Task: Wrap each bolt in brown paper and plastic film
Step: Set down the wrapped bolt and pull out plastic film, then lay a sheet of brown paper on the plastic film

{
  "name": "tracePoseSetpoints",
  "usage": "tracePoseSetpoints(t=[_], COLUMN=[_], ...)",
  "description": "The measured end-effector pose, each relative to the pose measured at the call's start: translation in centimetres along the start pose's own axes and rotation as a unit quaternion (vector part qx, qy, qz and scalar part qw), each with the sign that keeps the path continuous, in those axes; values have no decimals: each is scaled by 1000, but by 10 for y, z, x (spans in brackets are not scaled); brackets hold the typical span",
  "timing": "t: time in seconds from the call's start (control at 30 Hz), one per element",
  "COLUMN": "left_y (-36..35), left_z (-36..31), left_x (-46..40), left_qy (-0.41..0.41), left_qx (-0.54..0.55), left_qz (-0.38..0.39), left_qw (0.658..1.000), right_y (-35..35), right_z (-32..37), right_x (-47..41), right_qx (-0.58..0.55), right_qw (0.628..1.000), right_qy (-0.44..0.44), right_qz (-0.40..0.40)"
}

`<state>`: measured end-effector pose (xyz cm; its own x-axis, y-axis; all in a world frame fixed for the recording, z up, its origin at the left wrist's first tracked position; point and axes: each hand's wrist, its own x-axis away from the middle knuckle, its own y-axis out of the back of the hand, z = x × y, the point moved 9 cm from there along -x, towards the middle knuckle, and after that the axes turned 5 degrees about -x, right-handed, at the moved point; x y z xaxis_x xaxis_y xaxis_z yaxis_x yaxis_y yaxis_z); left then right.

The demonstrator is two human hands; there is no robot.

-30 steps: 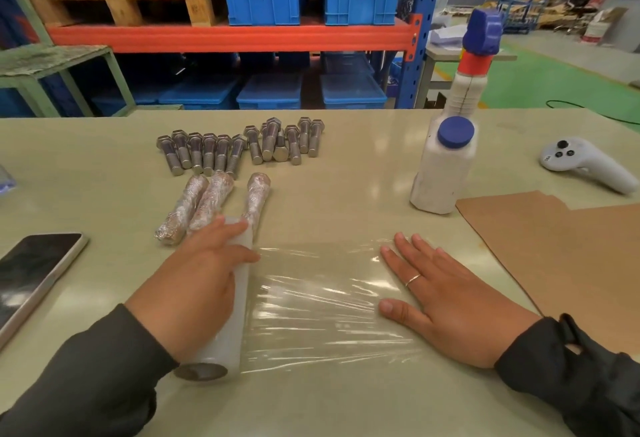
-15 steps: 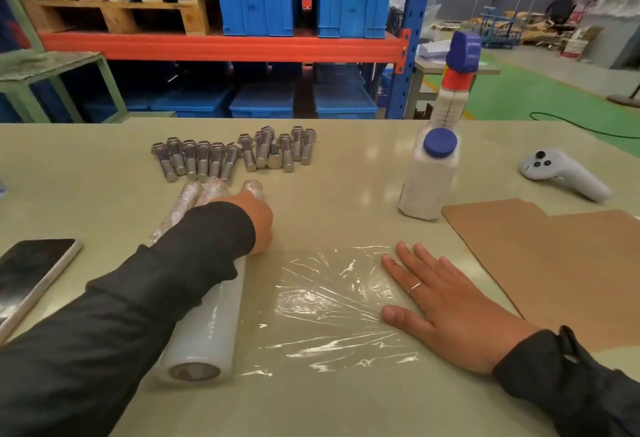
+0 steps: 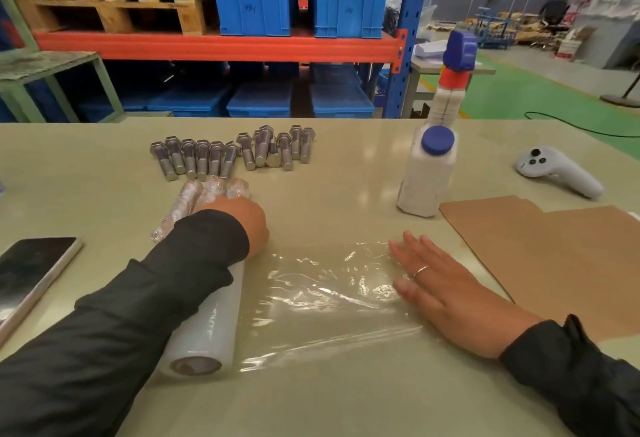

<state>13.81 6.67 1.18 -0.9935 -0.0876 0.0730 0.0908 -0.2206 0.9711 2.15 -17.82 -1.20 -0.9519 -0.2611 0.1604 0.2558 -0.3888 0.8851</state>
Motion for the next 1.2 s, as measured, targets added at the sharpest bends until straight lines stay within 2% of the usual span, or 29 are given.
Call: tracePoseSetpoints(t=[0.07,0.13,0.2,0.23,0.3,0.4,0.57,0.8,0.97,1.03,1.1,1.13,1.2], left_y=[5,5,3,3,7,21,32,22,20,20,19,19,19], left_z=[-4,-4,-1,-1,-3,4,15,20,22,21,20,20,20], left_x=[5,4,2,1,3,14,39,47,46,47,46,47,47], left_qy=[-18,-36,-41,-46,-68,-87,-132,-130,-127,-133,-137,-138,-138], left_qx=[-12,-8,20,37,89,201,306,342,338,339,335,332,329], left_qz=[-5,-10,-1,3,-6,-54,-122,-144,-143,-141,-139,-138,-138], left_qw=[1000,999,999,998,994,974,935,919,921,921,922,923,924], right_y=[25,49,56,55,49,47,50,74,91,98,105,106,101], right_z=[-18,-47,-77,-89,-98,-94,-86,-70,-59,-46,-15,8,58], right_x=[0,0,0,0,1,-1,-8,3,18,30,43,50,69], right_qx=[-16,75,123,113,86,156,235,291,242,251,274,271,252], right_qw=[995,975,956,951,949,945,932,916,926,920,906,898,858], right_qy=[-42,-112,-211,-249,-279,-266,-262,-230,-221,-214,-151,-93,65], right_qz=[-94,-174,-162,-145,-118,-110,-86,-152,-185,-213,-284,-335,-443])
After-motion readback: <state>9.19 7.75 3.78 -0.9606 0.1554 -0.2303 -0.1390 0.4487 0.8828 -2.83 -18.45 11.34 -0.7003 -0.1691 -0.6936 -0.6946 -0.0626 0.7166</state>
